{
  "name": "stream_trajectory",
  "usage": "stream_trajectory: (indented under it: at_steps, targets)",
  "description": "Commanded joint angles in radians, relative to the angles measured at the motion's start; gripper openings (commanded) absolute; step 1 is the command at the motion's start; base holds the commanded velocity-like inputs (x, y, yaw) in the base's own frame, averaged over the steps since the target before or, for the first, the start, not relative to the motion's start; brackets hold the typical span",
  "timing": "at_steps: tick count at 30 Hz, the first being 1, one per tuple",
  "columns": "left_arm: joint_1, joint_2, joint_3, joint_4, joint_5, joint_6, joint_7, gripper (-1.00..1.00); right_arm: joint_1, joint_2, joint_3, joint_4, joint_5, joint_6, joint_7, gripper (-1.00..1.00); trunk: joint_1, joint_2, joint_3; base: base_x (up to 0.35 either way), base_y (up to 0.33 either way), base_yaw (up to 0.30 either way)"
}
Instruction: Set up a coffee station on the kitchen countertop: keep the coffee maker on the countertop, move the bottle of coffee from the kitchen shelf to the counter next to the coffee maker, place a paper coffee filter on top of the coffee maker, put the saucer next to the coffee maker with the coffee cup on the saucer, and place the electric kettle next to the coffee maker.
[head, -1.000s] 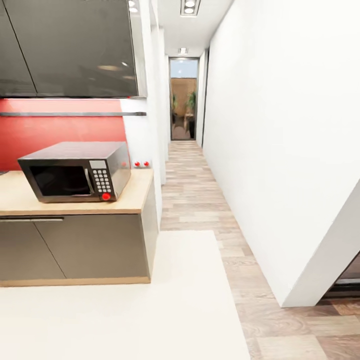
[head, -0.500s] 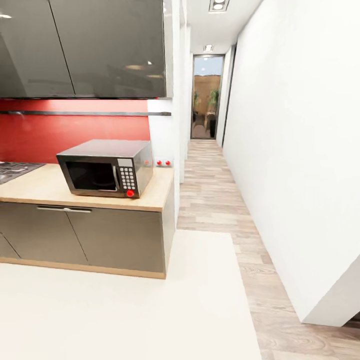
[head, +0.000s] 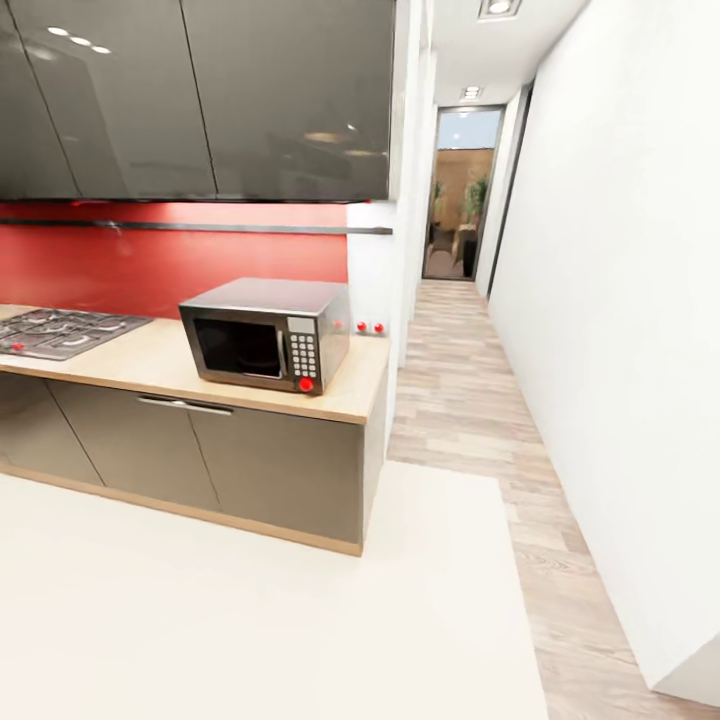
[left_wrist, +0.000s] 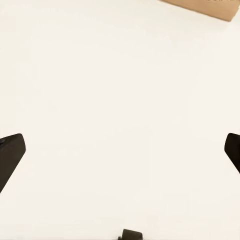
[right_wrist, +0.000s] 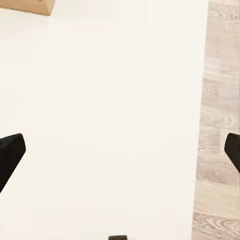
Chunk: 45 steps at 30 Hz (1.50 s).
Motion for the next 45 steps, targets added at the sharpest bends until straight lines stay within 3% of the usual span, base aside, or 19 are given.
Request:
stream_trajectory:
  at_steps: [1, 45]
  targets:
    - [-0.001, 0.0, -0.002, 0.001, 0.008, -0.003, 0.0, 1.0, 0.0, 0.0, -0.001, 0.0, 0.001, -0.003, -0.001, 1.0, -0.004, 0.006, 0.002, 0.0, 0.0, 0.281]
    - [-0.001, 0.0, -0.002, 0.001, 0.008, -0.003, 0.0, 1.0, 0.0, 0.0, 0.005, 0.0, 0.001, -0.002, -0.001, 1.0, -0.173, 0.314, 0.14, 0.0, 0.0, 0.281]
